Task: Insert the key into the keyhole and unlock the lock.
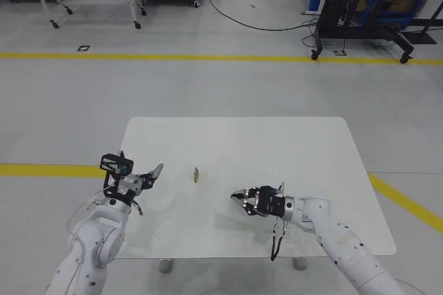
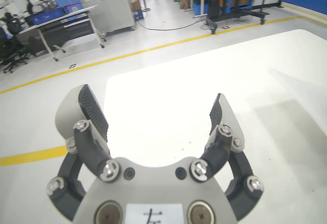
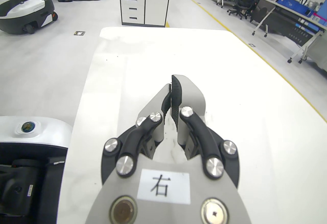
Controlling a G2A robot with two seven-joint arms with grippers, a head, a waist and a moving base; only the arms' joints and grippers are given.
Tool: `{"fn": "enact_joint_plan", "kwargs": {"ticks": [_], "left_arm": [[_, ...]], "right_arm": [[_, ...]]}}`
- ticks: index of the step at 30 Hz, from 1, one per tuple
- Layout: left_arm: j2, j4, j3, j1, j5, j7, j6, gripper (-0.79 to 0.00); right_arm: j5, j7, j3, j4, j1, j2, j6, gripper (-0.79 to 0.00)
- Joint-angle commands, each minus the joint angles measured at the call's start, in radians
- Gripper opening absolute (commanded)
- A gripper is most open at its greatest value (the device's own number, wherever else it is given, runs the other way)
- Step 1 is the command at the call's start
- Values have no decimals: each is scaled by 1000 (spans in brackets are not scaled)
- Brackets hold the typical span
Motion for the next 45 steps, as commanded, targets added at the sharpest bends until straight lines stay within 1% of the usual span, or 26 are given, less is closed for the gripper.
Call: {"fn": "enact_joint_plan", "kwargs": {"ticks": [1, 2, 5, 8, 10, 12, 18, 27, 32, 36, 40, 42, 45], "left_arm": [[-2, -6, 30, -37, -17, -36, -30, 0], [-4, -8, 43, -53, -23, -50, -40, 0], [-7, -9, 89, -95, -30, -92, -77, 0], [-8, -4, 144, -136, 45, -150, -120, 0], [-9, 13, 184, -162, 113, -178, -132, 0], [-12, 38, 228, -187, 176, -190, -145, 0], [-23, 102, 324, -259, 232, -202, -199, 0], [-43, 184, 429, -322, 258, -226, -193, 0], [-56, 247, 480, -364, 300, -244, -175, 0], [-68, 302, 508, -396, 303, -246, -134, 0], [-76, 333, 514, -410, 294, -232, -102, 0], [-76, 324, 488, -403, 264, -208, -79, 0], [-68, 275, 410, -367, 174, -157, -58, 0]], "right_arm": [[-38, -85, -19, 39, 14, -2, 34, -785], [-45, -106, -28, 64, 21, -4, 46, -785], [-41, -111, -52, 128, 51, -14, 76, -785], [-34, -136, -75, 172, 75, -21, 79, -785], [-26, -159, -84, 196, 86, -25, 84, -785], [-21, -174, -91, 217, 97, -28, 91, -785], [-10, -222, -113, 257, 125, -36, 105, -785], [7, -264, -144, 325, 160, -50, 127, -785], [21, -279, -150, 367, 177, -56, 147, -785], [60, -261, -147, 400, 192, -63, 157, -785], [97, -283, -144, 423, 205, -68, 148, -785], [107, -296, -142, 426, 209, -69, 140, -785], [133, -306, -136, 424, 209, -69, 121, -785]]}}
